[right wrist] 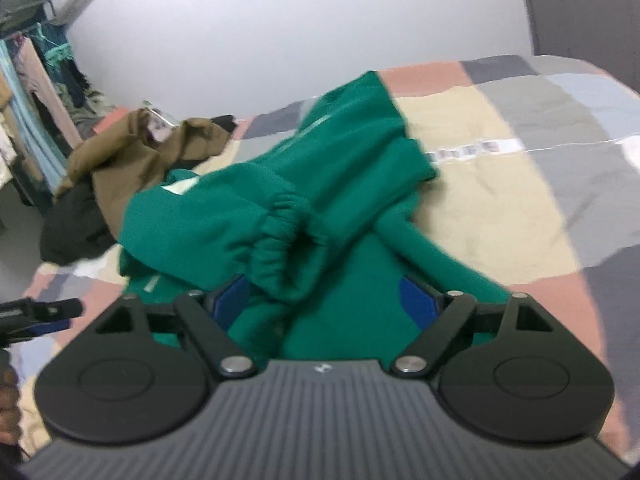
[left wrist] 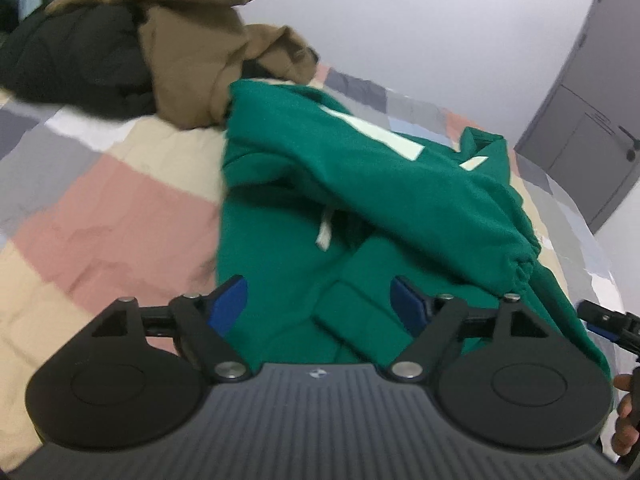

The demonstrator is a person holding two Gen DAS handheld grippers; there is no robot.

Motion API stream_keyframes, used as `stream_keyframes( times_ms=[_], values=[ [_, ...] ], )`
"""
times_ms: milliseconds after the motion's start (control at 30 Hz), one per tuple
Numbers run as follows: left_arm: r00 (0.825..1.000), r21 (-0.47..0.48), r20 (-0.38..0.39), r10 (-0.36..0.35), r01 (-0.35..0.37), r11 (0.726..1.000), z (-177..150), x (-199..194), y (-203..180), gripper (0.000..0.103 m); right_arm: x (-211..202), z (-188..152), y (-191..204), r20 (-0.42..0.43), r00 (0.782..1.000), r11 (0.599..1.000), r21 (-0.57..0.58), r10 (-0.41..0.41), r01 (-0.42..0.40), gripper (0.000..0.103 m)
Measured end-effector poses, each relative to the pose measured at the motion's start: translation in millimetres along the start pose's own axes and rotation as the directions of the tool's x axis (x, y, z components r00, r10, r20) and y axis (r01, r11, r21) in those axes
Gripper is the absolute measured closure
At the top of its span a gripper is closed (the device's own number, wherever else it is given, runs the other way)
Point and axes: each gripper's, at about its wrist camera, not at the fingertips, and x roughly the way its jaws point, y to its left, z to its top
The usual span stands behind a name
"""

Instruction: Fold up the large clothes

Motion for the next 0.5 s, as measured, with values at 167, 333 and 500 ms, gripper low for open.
stream_keyframes(
  times_ms=[167,333,500],
  values=[
    [0.998,-0.148,-0.066,-0.016,0.006,0.989,-7.6,-2.5,30.8,0.016,-22.1,6.0,-44.6,-0.008,0.994,0.991,0.082,-0.106,0.106,0.018],
    [0.989,-0.313,-0.145,-0.037,-0.01,0.95,-14.9,10.4,63.0,0.016,-20.2,5.8,-96.1,-0.087,0.97,0.951,0.194,-0.227,0.24,0.018],
    [0.98,-0.375,-0.19,-0.063,-0.013,0.927,-21.6,19.6,71.5,0.016,10.0,-6.2,-125.5,-0.24,0.964,0.946,0.267,-0.119,0.183,0.018]
  ],
)
